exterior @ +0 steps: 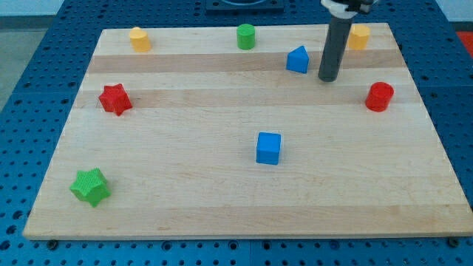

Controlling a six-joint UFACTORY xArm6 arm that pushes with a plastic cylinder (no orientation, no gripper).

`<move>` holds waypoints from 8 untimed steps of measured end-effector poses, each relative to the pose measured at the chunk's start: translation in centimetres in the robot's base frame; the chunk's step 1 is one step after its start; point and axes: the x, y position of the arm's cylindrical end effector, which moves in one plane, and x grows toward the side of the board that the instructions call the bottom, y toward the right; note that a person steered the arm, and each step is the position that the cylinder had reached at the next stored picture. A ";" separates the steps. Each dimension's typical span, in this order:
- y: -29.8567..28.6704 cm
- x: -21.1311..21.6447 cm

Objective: Slide blue triangle to blue cube

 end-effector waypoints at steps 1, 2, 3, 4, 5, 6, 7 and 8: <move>1.7 -2.2; 1.5 -4.3; -0.1 -5.6; -2.2 -5.6; -3.6 -5.1; -4.6 -4.3; -5.7 -3.8; -7.3 -3.8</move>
